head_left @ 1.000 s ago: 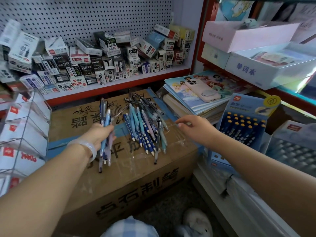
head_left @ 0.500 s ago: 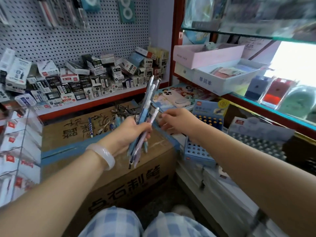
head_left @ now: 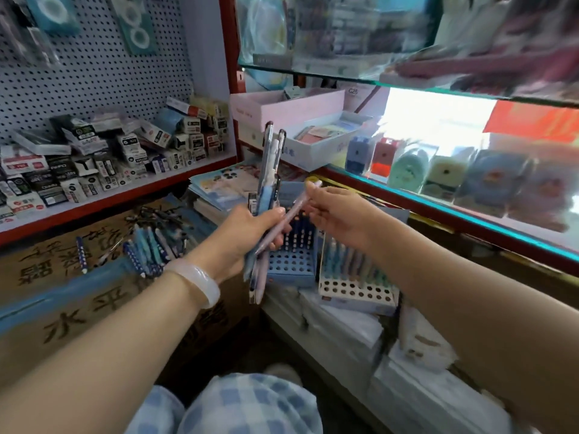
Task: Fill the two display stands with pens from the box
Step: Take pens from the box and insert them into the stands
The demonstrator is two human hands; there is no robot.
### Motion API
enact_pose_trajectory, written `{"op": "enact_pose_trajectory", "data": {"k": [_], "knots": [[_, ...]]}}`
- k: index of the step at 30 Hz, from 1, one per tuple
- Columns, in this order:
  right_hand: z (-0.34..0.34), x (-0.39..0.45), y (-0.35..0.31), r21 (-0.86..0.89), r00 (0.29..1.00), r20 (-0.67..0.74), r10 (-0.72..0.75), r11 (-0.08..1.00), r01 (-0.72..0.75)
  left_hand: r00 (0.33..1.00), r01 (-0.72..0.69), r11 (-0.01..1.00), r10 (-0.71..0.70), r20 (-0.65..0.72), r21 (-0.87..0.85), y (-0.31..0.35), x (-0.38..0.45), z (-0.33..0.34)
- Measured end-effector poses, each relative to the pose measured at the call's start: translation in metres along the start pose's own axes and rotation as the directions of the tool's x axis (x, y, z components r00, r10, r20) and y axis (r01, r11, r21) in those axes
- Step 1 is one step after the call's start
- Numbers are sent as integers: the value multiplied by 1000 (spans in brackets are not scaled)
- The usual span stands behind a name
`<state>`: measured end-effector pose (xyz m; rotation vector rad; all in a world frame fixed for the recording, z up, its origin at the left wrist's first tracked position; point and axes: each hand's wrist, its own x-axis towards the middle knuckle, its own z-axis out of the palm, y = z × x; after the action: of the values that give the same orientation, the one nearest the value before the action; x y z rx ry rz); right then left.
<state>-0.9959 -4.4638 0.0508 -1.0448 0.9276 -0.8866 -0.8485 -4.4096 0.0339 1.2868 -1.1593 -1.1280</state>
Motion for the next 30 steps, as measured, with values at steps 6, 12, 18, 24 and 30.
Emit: {"op": "enact_pose_trajectory", "data": {"k": [6, 12, 18, 24, 30], "knots": [[-80, -22, -19, -241, 910, -327, -255, 954, 180, 999, 42, 998, -43, 12, 51, -12, 2, 26], [-149, -53, -13, -550, 851, -359, -382, 824, 138, 992, 50, 999, -51, 112, 9, -23, 12, 74], [-178, -61, 8, -637, 847, -338, -411, 762, 116, 982, 45, 999, -41, 185, -16, -27, 15, 110], [-148, -34, 43, -800, 880, -180, -439, 586, 129, 989, -1, 994, -15, 146, 109, -39, 15, 99], [-123, -8, 70, -903, 884, -65, -463, 404, 145, 993, 20, 985, -41, 115, 174, -55, 15, 84]]}}
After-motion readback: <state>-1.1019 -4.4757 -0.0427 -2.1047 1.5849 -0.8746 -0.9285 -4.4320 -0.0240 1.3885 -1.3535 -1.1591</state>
